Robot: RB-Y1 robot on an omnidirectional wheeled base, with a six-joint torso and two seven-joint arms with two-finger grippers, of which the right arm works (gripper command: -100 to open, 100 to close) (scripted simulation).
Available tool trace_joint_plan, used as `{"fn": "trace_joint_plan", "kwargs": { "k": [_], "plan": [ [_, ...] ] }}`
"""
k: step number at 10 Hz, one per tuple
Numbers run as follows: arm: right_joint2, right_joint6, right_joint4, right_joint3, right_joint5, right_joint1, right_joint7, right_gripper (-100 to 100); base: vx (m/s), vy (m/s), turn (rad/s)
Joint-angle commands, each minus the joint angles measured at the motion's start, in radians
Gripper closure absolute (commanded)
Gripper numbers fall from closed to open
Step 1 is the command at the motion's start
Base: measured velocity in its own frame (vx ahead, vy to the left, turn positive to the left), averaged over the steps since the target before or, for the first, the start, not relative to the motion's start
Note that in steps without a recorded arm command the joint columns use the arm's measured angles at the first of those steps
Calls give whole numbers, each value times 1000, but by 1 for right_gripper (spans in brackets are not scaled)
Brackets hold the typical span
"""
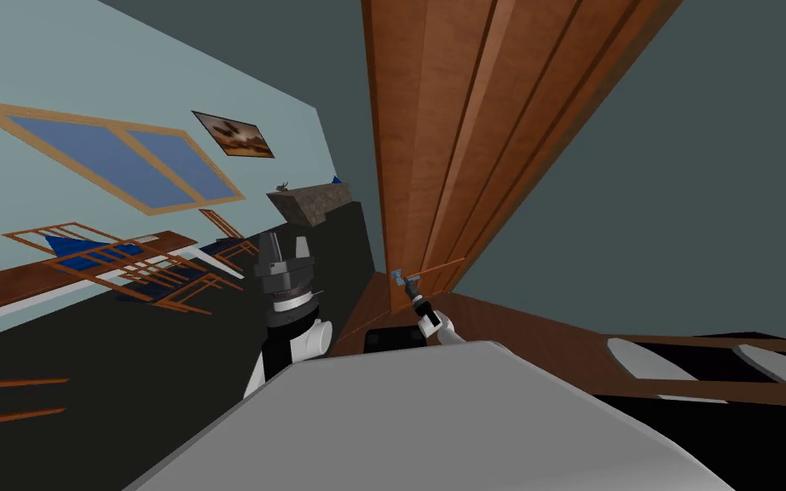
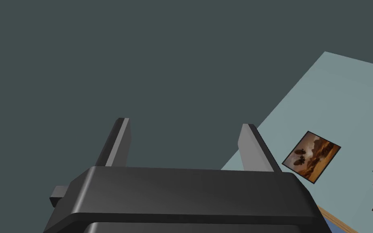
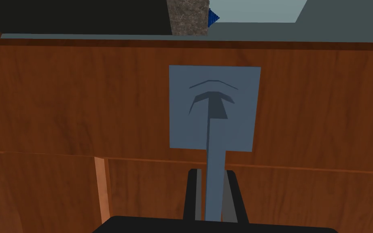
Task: Push the door open
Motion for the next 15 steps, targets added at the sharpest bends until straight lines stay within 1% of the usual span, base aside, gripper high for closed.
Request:
{"fn": "trace_joint_plan", "kwargs": {
  "k": [1,3,4,6,10,15],
  "plan": [
    [-2,-11,20,-19,-12,-12,14,100,-100,-150,169],
    [5,-12,27,-29,-25,-16,30,100,-130,-128,228],
    [5,-12,27,-29,-25,-16,30,100,-90,-112,84],
    [12,-13,34,-40,-38,-20,46,100,-142,-106,193],
    [28,-14,48,-61,-64,-28,78,100,-165,-154,234],
    [49,-15,63,-83,-91,-36,112,100,-174,-129,228]
  ]
}}
